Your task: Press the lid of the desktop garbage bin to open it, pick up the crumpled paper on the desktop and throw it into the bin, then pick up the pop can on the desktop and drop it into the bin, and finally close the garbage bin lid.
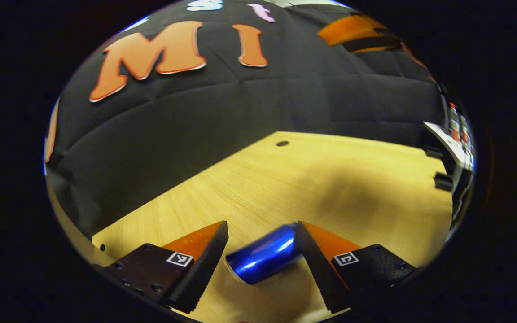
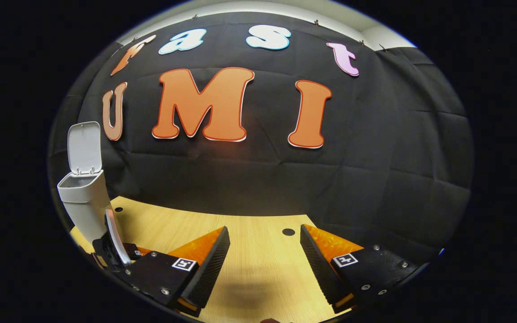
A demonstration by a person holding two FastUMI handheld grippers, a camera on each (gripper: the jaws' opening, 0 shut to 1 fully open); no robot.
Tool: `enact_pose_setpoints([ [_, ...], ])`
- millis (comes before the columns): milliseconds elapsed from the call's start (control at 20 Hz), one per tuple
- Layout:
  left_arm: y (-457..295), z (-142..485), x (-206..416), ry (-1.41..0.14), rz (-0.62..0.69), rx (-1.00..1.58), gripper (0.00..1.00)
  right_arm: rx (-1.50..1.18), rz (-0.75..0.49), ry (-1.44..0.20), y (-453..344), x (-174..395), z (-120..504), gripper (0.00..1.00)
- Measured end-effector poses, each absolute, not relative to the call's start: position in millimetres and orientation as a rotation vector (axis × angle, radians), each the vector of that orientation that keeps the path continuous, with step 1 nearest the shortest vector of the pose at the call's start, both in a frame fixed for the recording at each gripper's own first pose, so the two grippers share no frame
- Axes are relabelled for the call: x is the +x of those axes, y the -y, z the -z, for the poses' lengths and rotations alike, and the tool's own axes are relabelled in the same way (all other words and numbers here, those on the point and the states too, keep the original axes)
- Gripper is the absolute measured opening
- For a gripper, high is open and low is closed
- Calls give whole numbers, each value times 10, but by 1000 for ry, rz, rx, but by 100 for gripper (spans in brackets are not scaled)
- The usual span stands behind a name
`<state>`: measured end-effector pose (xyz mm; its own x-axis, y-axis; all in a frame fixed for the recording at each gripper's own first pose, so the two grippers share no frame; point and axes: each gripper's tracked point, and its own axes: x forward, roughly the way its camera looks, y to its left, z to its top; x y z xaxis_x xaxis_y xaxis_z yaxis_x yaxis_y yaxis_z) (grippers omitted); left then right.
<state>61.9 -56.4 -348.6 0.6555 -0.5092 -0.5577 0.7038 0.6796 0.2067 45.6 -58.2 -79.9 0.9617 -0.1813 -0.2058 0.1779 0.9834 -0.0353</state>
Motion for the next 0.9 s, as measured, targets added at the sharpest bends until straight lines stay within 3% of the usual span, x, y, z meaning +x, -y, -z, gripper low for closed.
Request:
enact_pose_setpoints([
  [50, 577, 3515, 535, -486, 772, 464, 98, -15, 187, -207, 590, 455, 789, 94],
  [100, 536, 3561, 499, -501, 793, 523, 90, -11, 190, -204, 593, 451, 781, 94],
  [200, 462, 3758, 508, -574, 838, 629, 97, 1, 194, -199, 584, 474, 764, 94],
  [500, 544, 4132, 490, -651, 876, 683, 95, -9, 195, -196, 561, 467, 749, 94],
  [600, 552, 4132, 549, -685, 832, 631, 85, -14, 203, -190, 605, 454, 734, 94],
  [900, 624, 3942, 784, -660, 586, 384, 82, -2, 201, -187, 638, 491, 738, 94],
])
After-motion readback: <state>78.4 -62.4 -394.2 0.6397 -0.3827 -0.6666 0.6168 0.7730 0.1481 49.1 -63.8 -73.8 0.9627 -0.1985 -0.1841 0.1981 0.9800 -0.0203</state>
